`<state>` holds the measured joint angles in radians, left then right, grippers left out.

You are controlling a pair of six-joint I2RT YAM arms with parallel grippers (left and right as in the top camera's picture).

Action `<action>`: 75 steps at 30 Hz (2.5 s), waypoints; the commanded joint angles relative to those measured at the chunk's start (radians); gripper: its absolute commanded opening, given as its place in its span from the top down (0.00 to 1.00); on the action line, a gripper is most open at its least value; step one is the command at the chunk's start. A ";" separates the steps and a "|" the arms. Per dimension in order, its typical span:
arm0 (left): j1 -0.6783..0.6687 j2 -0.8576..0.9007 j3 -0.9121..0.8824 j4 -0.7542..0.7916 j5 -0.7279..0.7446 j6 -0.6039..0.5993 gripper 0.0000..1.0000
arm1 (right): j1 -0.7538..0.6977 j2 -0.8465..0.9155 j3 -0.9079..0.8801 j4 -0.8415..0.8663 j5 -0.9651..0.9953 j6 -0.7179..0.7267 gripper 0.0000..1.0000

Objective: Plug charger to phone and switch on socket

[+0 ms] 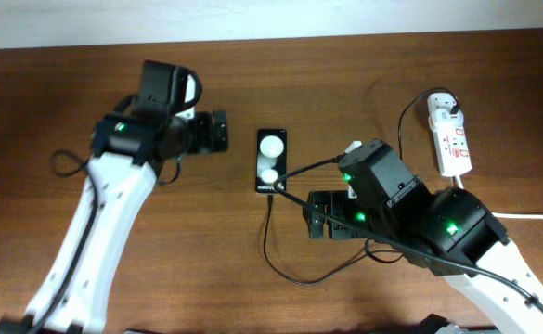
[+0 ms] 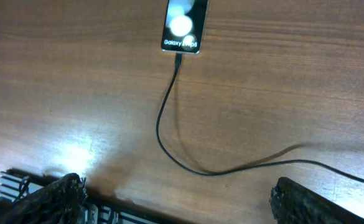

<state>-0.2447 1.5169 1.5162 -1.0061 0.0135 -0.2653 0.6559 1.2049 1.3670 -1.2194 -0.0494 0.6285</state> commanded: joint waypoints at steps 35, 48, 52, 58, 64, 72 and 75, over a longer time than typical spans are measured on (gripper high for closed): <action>-0.001 -0.677 0.003 -0.667 -0.202 -0.002 0.01 | -0.002 -0.014 0.013 0.003 0.006 0.000 0.01; -0.001 -1.053 -0.024 -0.658 -0.205 -0.002 0.01 | -0.002 -0.014 0.013 0.003 0.006 0.000 0.01; -0.001 -1.184 -0.047 -0.647 -0.205 -0.002 0.01 | -0.002 -0.014 0.013 0.003 0.006 0.000 0.01; -0.001 -1.279 -0.048 -0.644 -0.205 -0.002 0.01 | -0.002 -0.014 0.013 0.003 0.006 0.000 0.01; -0.001 -1.285 -0.050 -0.644 -0.205 -0.002 0.01 | -0.002 -0.014 0.013 0.003 0.006 0.000 0.01; -0.001 -1.318 -0.050 -0.645 -0.205 -0.002 0.01 | -0.002 -0.014 0.013 0.003 0.006 0.000 0.01; -0.001 -1.349 -0.050 -0.645 -0.205 -0.002 0.01 | -0.002 -0.014 0.013 0.003 0.006 0.000 0.01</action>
<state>-0.2447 0.2085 1.4712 -1.6558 -0.1768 -0.2653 0.6559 1.2049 1.3670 -1.2190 -0.0494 0.6285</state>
